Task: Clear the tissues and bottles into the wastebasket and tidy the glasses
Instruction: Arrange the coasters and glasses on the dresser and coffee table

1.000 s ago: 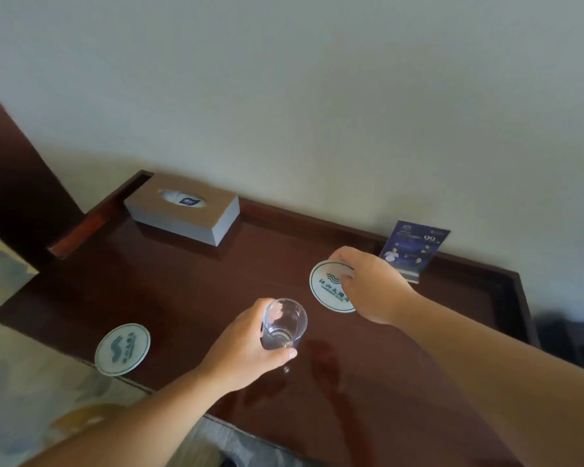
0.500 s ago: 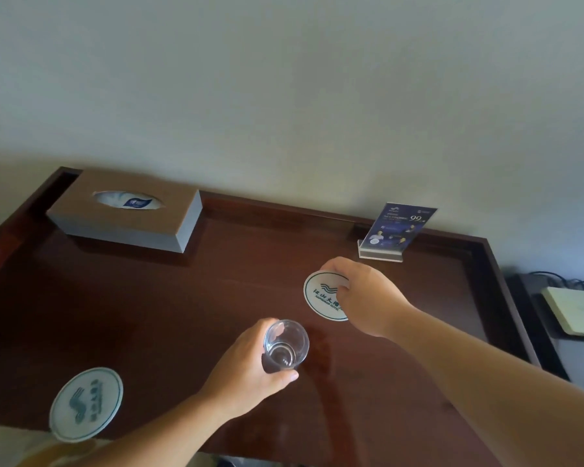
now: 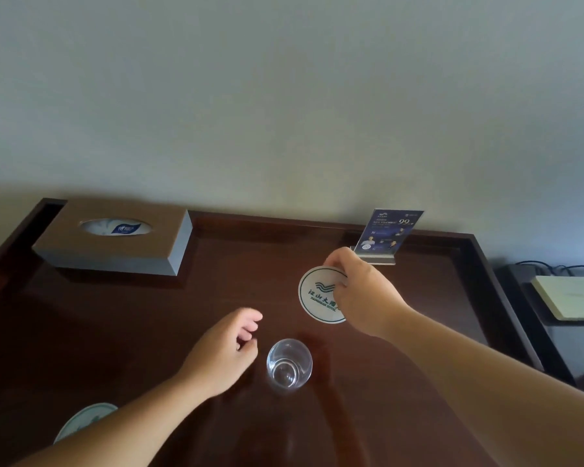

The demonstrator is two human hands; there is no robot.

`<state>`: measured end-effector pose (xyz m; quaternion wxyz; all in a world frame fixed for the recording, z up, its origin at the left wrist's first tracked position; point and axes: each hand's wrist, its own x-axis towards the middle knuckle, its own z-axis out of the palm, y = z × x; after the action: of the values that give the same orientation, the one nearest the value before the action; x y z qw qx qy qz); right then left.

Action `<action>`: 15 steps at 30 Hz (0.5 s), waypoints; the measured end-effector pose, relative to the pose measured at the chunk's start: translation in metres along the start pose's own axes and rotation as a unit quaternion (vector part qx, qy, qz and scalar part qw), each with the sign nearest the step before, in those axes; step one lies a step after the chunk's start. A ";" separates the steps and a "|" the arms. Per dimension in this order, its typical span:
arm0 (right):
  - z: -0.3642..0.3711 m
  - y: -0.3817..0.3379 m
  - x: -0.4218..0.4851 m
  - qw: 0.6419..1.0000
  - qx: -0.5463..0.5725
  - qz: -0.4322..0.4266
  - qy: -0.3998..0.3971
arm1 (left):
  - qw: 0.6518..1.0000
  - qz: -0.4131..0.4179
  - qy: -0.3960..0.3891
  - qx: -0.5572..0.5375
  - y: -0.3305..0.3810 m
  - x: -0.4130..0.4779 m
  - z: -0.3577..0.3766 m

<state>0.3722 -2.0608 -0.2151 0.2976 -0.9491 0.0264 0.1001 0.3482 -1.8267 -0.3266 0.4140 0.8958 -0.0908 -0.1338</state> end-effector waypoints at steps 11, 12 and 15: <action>-0.008 0.011 0.043 0.997 0.057 -0.043 -0.026 | 0.994 -0.006 0.027 -0.106 0.092 0.069 -0.012; -0.008 0.016 0.048 0.997 0.063 -0.042 -0.030 | 0.994 -0.013 0.029 -0.107 0.094 0.073 -0.009; -0.010 0.030 0.065 0.996 0.081 -0.035 -0.034 | 0.992 -0.029 0.044 -0.118 0.095 0.086 -0.002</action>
<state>0.4338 -2.0900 -0.2371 0.3779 -0.9181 -0.0084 0.1191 0.4258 -1.9097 -0.2669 0.5165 0.8479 -0.0303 -0.1156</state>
